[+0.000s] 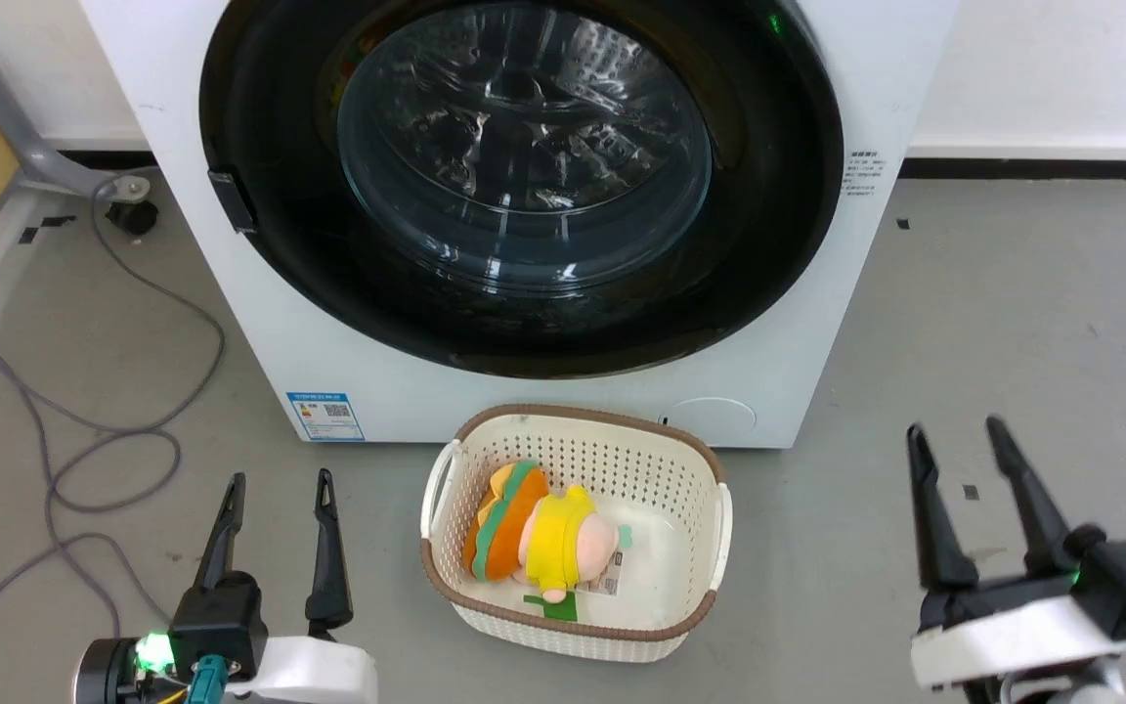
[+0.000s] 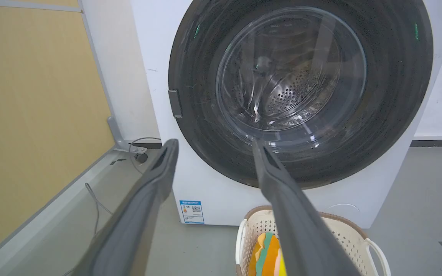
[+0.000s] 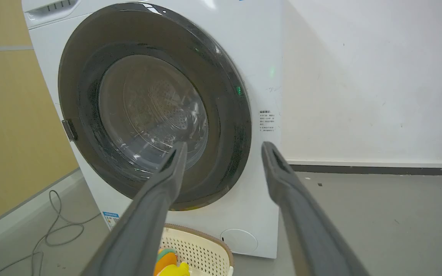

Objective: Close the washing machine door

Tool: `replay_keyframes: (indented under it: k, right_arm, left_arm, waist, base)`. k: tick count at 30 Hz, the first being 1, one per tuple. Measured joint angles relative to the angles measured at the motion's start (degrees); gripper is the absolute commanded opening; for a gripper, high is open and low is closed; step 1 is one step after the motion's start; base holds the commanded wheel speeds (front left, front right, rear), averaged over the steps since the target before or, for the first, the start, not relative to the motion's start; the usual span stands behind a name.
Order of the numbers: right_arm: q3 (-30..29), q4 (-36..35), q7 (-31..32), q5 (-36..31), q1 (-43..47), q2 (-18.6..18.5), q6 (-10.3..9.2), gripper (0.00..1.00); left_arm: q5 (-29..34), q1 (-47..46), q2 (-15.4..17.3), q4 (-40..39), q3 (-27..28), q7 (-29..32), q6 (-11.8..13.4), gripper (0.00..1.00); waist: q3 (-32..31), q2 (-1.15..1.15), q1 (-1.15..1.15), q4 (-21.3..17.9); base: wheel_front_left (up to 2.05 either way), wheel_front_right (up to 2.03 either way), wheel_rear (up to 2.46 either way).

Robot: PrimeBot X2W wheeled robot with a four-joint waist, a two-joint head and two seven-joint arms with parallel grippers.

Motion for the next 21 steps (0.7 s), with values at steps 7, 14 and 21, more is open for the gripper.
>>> replay_keyframes:
  k: [7, 14, 21]
  right_arm:
    - [0.57, -0.31, 0.0, 0.3, 2.25, 0.05, 0.01, 0.0]
    - [0.58, -0.24, 0.14, 0.31, 2.21, 0.04, 0.01, 0.0]
    - [0.59, -0.25, 1.11, 0.04, 2.21, 0.04, 0.01, 0.0]
  left_arm:
    - [-0.04, 0.85, 0.0, 0.76, -0.04, 0.0, 0.02, 0.0]
    - [-0.07, 0.83, -0.11, 0.74, -0.03, 0.29, 0.01, 0.0]
    - [-0.07, 0.83, -0.15, 0.66, -0.01, 1.16, -0.14, 0.0]
  waist:
    - [-0.95, 0.0, 0.0, 0.08]
    - [-1.02, 0.0, 0.0, 0.11]
    - [-1.09, 0.0, 0.0, 0.13]
  base:
    - [0.0, 0.0, 0.0]
    - [0.0, 0.0, 0.0]
    - [0.0, 0.0, 0.0]
